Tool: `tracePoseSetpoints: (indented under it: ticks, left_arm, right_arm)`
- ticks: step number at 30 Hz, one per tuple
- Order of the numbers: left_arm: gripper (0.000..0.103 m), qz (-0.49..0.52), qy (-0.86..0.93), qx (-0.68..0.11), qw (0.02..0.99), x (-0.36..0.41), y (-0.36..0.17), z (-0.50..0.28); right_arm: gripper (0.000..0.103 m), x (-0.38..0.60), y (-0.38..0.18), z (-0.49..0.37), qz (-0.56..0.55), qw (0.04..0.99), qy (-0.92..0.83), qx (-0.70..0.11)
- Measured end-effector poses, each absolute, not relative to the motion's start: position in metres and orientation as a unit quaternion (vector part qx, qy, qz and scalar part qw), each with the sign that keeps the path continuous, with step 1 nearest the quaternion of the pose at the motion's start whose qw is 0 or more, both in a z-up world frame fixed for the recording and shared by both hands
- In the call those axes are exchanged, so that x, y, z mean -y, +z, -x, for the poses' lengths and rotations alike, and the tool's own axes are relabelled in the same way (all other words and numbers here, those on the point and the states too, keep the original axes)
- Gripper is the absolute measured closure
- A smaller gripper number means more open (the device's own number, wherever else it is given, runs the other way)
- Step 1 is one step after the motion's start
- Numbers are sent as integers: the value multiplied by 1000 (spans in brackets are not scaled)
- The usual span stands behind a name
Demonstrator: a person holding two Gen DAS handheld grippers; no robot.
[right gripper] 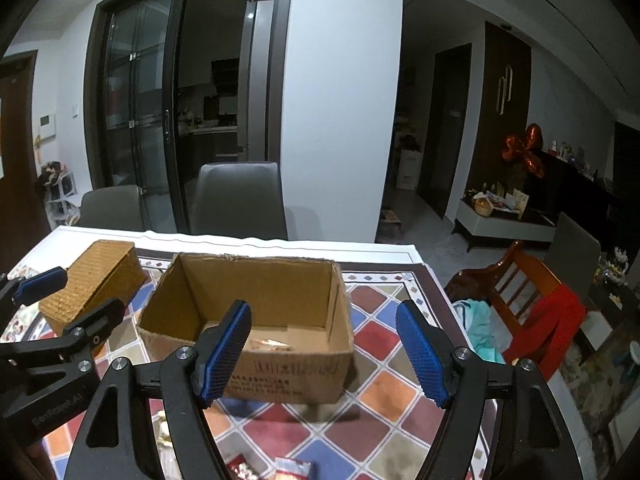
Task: Organize snacks
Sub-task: 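Move both tools back from the box toward the remaining snacks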
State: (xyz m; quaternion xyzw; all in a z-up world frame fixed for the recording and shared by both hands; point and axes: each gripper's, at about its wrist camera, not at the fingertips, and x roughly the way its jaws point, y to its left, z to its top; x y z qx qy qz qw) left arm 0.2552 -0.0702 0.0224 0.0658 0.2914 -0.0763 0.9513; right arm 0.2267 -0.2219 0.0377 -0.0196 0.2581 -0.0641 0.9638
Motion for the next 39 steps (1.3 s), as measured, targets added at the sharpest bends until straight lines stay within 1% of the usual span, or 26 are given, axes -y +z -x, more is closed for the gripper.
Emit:
tracePoseSetpoints:
  ticks: [14, 24, 39]
  left_arm:
    - [28, -71, -85, -289, 951, 76, 15, -215]
    - [28, -74, -89, -295, 949, 82, -5, -196]
    - [28, -81, -94, -311, 942, 91, -37, -173]
  right_arm:
    - [27, 230, 27, -185, 19, 963, -82, -257]
    - [27, 238, 12, -160, 25, 959, -105, -260]
    - [27, 249, -19, -135, 4, 949, -120, -290]
